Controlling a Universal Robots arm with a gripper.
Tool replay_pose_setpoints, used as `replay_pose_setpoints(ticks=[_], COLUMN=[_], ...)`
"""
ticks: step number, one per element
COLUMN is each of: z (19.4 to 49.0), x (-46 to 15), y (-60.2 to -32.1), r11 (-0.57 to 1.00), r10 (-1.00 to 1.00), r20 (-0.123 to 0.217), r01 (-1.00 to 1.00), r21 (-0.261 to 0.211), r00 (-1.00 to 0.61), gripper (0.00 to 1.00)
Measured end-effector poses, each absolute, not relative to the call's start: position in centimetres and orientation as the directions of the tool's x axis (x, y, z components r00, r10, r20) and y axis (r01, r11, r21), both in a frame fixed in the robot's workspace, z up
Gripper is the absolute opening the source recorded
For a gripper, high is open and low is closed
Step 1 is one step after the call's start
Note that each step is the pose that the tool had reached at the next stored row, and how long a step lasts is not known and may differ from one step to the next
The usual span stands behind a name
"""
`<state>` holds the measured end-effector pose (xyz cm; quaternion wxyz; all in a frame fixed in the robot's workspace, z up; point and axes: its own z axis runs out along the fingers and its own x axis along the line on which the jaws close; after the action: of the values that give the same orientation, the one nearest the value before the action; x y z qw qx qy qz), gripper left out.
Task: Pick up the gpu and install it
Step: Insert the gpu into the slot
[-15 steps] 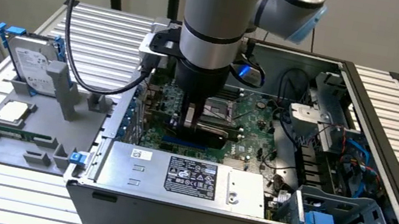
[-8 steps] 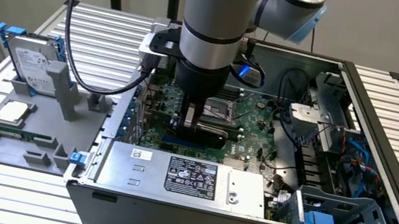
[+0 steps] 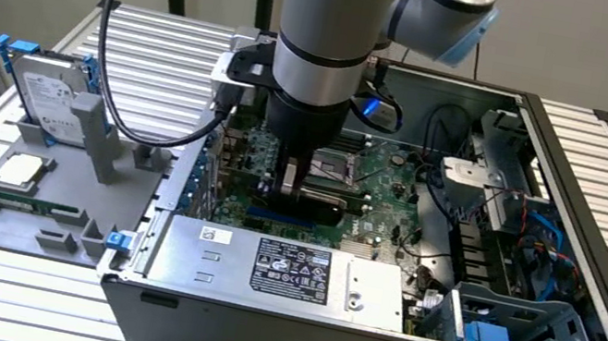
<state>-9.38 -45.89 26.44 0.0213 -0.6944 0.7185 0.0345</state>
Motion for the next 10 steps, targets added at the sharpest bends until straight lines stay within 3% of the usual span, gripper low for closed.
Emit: replay_pose_setpoints(ticks=[10], z=[26.3], x=[-9.42], y=[-45.82], r11=[0.033], r10=[-0.996], r20=[-0.078], r01=[-0.999], r21=[0.02], r00=[-0.034], gripper=[0.0])
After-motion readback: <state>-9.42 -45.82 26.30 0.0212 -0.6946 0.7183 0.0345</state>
